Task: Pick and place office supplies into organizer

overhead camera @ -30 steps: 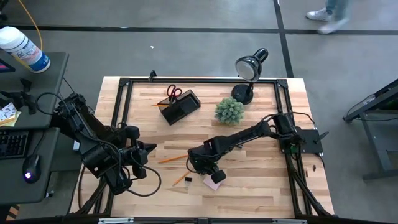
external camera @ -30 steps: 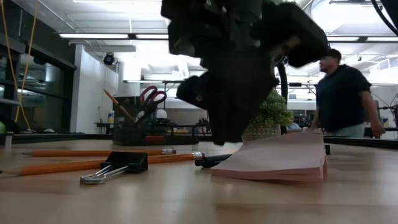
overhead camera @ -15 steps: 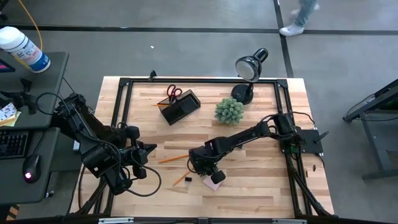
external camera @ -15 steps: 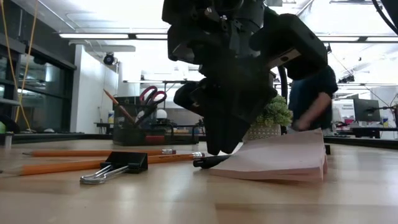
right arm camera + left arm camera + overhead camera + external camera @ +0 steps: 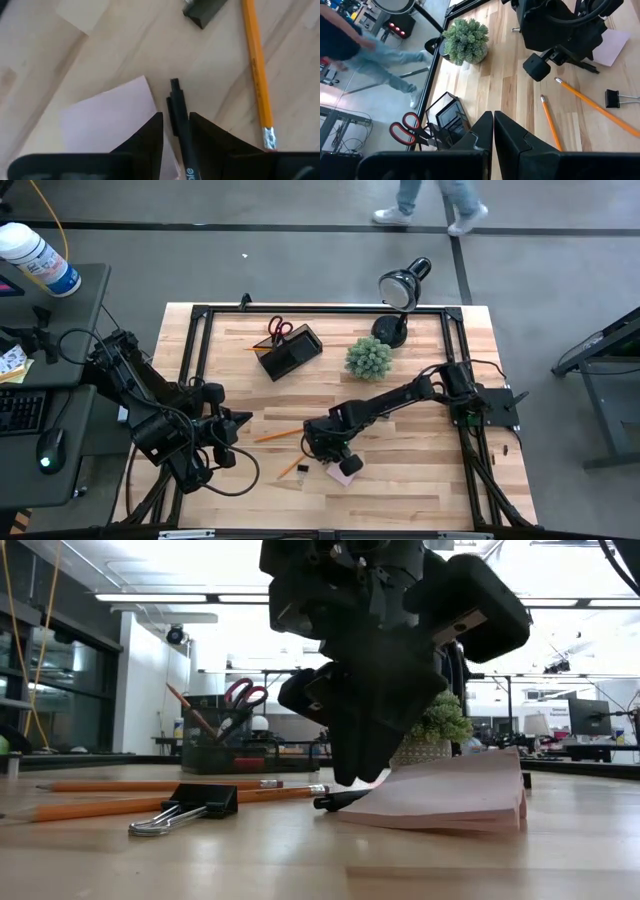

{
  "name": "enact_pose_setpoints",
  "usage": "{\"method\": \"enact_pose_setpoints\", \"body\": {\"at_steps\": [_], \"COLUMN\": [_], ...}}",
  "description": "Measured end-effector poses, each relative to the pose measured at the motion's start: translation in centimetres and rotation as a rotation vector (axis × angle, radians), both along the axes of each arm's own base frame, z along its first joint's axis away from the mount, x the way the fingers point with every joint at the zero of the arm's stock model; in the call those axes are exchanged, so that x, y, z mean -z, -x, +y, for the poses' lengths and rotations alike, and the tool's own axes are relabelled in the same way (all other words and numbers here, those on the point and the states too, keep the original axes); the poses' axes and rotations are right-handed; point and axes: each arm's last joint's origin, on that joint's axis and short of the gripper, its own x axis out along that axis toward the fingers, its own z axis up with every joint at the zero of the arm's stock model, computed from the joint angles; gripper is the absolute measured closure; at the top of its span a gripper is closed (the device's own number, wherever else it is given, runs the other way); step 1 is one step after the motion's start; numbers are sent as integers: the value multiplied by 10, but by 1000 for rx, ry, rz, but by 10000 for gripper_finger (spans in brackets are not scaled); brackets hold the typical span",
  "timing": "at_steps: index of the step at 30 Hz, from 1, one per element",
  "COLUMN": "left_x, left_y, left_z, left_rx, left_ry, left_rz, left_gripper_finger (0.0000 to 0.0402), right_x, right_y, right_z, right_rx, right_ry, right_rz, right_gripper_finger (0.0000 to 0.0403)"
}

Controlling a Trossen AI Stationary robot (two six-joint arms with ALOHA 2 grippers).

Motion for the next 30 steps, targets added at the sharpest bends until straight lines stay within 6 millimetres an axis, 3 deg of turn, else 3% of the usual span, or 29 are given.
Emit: {"method": "enact_pose_setpoints", "body": {"at_steps": [24,30], "left_x": [0,0], "left_y": [0,0], "left_z": [0,0], "left_rx": [0,0], "left_ry": [0,-1], "left_rz": [1,1], "left_gripper_finger": [396,396], "right_x": [-2,6], "right_y": [-4,-5], "right_z": [4,5], "right_rx": [-20,-23], "right_ry": [-38,-37], "right_rz": [-44,-33], "right_gripper_finger": [336,336]}}
